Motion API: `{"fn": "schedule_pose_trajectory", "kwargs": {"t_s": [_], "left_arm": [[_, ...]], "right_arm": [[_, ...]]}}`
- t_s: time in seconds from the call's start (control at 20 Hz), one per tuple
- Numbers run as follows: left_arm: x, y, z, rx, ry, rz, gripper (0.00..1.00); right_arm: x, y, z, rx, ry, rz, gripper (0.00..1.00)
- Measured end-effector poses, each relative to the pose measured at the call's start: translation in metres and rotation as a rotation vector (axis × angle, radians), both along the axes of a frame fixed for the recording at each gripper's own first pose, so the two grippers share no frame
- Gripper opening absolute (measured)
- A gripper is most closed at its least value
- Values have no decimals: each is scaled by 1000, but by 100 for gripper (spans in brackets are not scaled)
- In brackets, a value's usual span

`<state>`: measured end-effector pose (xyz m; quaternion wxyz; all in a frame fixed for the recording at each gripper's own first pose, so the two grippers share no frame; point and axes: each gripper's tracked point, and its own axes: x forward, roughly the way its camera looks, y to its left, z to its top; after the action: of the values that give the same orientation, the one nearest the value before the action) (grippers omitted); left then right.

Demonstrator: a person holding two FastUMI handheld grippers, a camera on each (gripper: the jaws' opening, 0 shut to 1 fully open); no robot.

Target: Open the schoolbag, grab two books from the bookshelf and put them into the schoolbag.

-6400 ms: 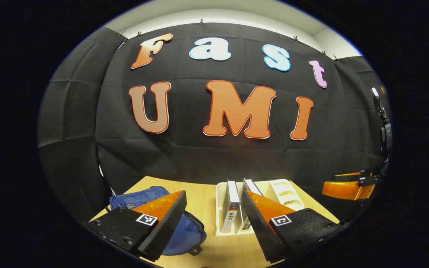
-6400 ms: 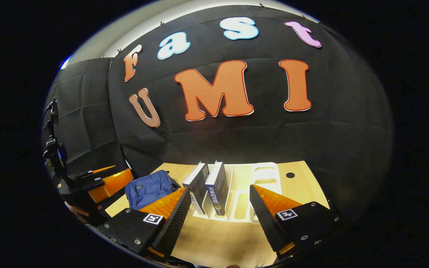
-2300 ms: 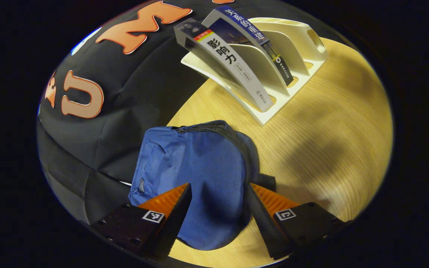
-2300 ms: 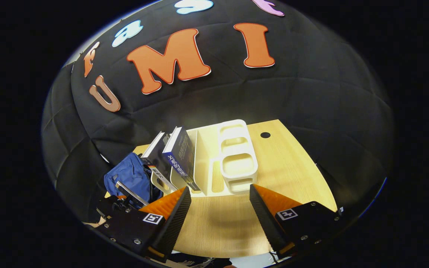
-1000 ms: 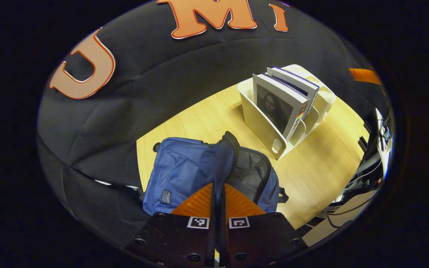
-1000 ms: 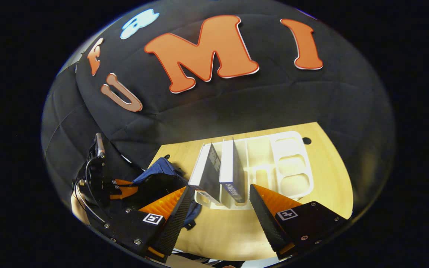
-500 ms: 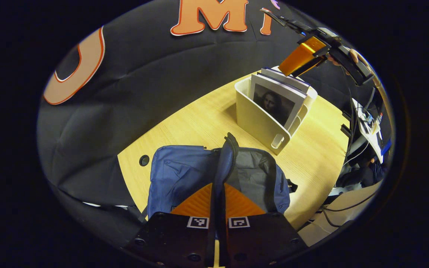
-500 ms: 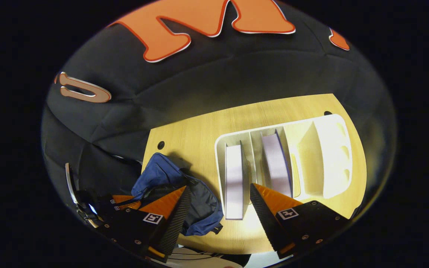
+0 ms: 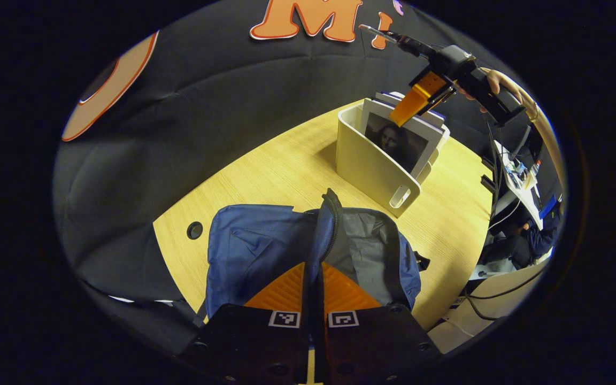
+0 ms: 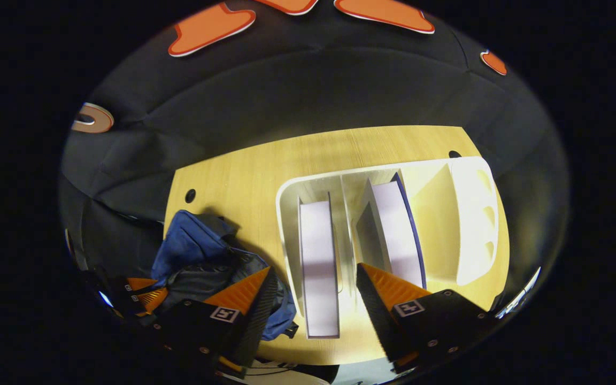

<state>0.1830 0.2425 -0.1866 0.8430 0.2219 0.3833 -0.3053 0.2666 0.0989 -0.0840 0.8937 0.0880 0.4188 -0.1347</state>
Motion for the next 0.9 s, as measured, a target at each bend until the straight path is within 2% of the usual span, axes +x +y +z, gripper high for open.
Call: {"fn": "schedule_pose_trajectory", "kwargs": {"t_s": [0.15, 0.2, 0.25, 0.45, 0.65, 0.8, 0.9], "left_arm": [[1, 0, 0, -2, 0, -3, 5], [1, 0, 1, -5, 2, 0, 5], [0, 1, 0, -8, 5, 5, 5], [-5, -3, -1, -33, 14, 26, 5], [-5, -4, 2, -37, 7, 43, 5], [-6, -4, 6, -40, -10, 59, 5], [-6, -3, 10, -34, -24, 75, 5]], "right_arm": [[2, -1, -4, -29, 7, -4, 46], [-1, -1, -1, -38, 6, -9, 23], [-3, -2, 3, -52, -4, -14, 33], [-27, -3, 50, -76, -138, -36, 31], [-82, 9, 126, -56, -376, -36, 31], [-125, 36, 156, 70, -545, -13, 31], [-135, 52, 147, 198, -596, 14, 31]]}}
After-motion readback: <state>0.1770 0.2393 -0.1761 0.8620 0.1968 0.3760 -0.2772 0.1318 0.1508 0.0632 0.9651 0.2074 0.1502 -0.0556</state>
